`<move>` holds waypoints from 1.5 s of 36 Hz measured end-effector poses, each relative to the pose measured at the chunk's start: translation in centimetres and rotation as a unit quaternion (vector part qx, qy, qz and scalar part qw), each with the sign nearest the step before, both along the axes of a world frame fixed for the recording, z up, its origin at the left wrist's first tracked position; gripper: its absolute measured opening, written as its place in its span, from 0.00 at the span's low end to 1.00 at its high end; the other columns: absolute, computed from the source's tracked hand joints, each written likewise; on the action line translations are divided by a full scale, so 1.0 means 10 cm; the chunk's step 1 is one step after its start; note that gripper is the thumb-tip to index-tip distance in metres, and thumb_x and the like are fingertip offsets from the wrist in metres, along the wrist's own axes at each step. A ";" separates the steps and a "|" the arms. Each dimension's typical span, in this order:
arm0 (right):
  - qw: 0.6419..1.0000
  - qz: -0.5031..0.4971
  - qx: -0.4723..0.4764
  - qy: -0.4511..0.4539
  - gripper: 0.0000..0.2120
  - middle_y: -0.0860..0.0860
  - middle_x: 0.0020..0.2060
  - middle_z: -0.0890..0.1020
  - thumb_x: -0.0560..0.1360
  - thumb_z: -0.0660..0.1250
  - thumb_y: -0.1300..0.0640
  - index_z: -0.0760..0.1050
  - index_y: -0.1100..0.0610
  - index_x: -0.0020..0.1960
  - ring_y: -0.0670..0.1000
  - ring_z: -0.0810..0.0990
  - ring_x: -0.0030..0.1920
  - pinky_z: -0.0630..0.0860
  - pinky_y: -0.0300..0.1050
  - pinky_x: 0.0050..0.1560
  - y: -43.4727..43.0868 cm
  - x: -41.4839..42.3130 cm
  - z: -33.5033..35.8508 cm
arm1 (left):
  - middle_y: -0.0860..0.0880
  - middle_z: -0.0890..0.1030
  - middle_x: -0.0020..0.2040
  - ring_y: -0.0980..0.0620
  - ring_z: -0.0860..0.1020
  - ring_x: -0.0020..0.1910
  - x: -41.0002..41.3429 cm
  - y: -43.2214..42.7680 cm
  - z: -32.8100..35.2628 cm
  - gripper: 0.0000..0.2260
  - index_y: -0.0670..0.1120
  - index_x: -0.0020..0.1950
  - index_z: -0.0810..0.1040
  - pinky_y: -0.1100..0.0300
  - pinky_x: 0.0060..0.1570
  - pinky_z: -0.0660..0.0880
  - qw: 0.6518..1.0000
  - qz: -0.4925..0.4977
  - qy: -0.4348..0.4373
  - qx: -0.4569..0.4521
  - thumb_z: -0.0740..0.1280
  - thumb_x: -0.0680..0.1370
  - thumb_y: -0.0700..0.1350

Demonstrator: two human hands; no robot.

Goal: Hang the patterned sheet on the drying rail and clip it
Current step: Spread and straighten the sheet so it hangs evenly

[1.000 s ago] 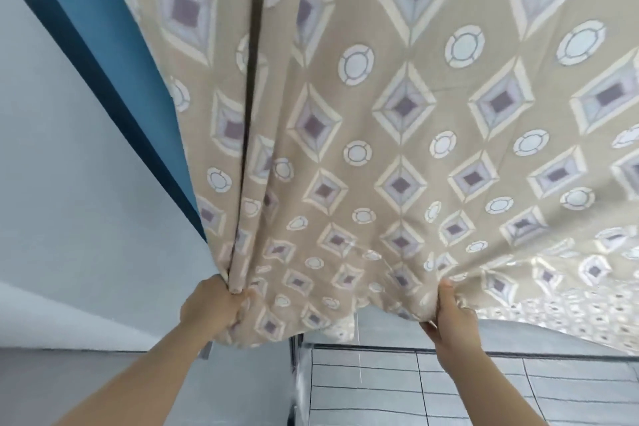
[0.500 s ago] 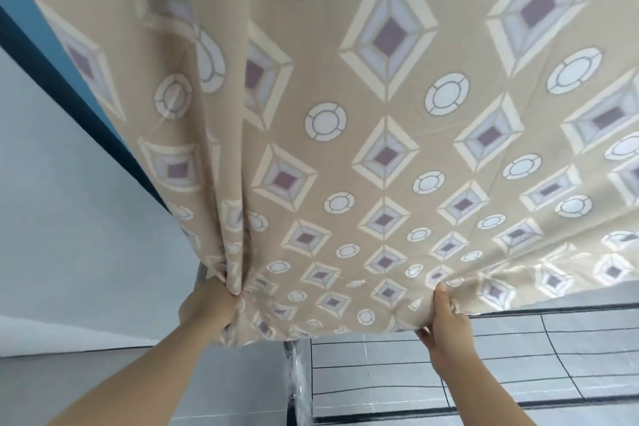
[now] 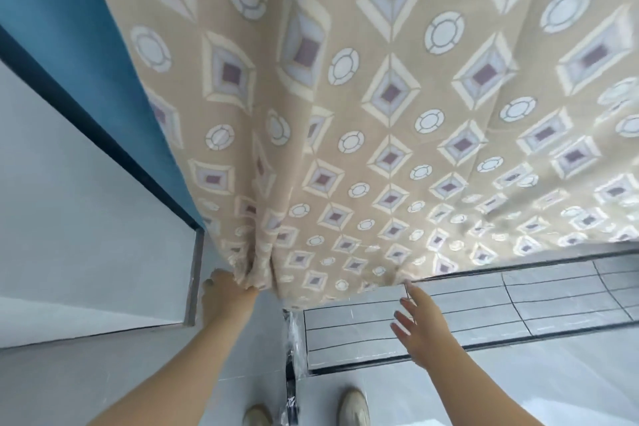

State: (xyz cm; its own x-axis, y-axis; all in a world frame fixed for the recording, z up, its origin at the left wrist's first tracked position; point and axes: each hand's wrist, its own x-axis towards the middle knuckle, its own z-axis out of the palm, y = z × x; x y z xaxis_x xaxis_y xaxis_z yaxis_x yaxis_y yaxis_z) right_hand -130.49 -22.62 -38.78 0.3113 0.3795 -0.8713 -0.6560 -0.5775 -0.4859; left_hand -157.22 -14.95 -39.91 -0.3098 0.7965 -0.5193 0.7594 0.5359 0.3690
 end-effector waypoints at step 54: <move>0.995 -0.050 0.087 -0.003 0.06 0.53 0.50 0.78 0.80 0.57 0.57 0.70 0.56 0.54 0.54 0.79 0.45 0.72 0.46 0.48 0.67 4.15 1.18 | 0.48 0.75 0.36 0.52 0.74 0.34 4.89 0.41 1.22 0.09 0.47 0.40 0.71 0.61 0.36 0.68 0.865 0.235 -0.427 -0.115 0.58 0.79 0.39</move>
